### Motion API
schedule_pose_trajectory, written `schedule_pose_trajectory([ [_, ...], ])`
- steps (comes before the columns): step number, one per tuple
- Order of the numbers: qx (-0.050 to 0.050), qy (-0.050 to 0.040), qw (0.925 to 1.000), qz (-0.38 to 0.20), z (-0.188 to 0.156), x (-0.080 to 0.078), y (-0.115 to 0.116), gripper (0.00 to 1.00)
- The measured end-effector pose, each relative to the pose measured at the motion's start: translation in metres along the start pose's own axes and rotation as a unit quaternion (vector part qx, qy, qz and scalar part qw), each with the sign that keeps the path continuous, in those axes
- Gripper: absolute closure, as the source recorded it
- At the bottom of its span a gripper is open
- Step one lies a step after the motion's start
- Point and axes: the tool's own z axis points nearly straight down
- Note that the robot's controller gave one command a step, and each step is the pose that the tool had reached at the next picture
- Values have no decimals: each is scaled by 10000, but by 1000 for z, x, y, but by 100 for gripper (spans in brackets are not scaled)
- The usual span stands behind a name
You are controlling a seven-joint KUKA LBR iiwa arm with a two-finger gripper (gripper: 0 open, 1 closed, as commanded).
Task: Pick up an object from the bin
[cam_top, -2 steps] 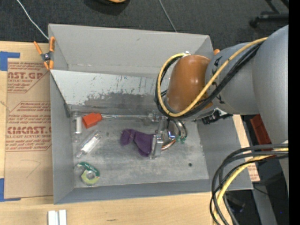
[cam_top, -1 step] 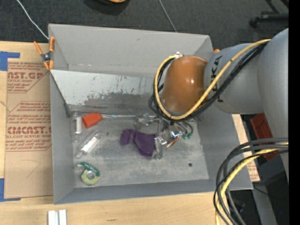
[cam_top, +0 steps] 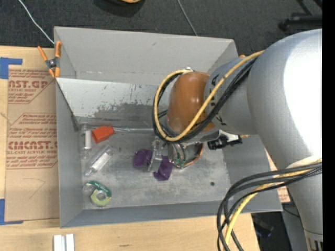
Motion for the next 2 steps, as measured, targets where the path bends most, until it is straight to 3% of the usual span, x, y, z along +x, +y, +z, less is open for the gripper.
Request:
schedule_pose_trajectory([
  [1, 1, 0, 10000, -1, 0, 0, 0, 100],
  [2, -13, -35, 10000, 13, -101, -8, -2, 100],
])
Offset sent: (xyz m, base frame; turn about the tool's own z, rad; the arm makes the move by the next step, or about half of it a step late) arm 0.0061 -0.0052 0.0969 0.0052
